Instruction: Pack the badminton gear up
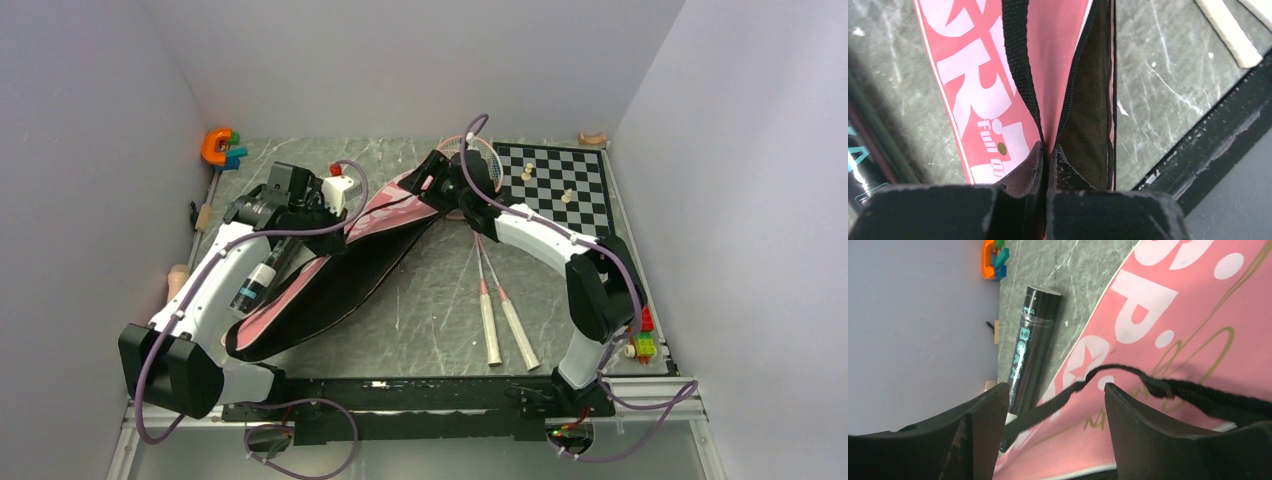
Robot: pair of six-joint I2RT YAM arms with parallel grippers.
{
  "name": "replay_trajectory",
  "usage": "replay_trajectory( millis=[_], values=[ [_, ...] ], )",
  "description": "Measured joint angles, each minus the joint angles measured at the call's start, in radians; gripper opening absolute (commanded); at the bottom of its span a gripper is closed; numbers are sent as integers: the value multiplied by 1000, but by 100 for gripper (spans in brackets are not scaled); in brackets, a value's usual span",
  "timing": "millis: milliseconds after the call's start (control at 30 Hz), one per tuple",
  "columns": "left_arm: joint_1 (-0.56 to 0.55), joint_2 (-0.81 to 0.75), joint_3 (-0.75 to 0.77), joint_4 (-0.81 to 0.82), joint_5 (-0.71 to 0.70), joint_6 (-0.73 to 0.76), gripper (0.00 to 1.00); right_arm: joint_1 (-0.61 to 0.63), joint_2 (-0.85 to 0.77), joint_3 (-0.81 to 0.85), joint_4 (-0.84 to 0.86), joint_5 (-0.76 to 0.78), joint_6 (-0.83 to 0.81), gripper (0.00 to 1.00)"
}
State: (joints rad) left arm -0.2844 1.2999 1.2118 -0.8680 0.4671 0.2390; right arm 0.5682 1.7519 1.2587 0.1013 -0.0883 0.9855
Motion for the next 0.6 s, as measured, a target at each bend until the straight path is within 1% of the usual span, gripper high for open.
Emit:
replay_trajectory(
  millis=[133, 233, 333, 467, 533, 600],
  values=[
    [19, 0, -10, 40, -72, -33, 0, -2, -37, 29, -63, -8, -46, 82],
    [63, 0, -11, 66, -92, -62, 0, -10, -92, 53, -106, -16, -83, 83],
    [107, 1, -11, 85, -85, -88, 0, -32, -151, 58, -134, -26, -110, 85],
    [167, 6, -11, 105, -56, -124, 0, -79, -196, 63, -203, -18, -158, 94],
    [199, 7, -12, 114, -41, -138, 0, -99, -197, 67, -259, 6, -195, 95],
    [229, 7, -12, 130, -35, -151, 0, -113, -186, 67, -325, 48, -234, 93]
  ],
)
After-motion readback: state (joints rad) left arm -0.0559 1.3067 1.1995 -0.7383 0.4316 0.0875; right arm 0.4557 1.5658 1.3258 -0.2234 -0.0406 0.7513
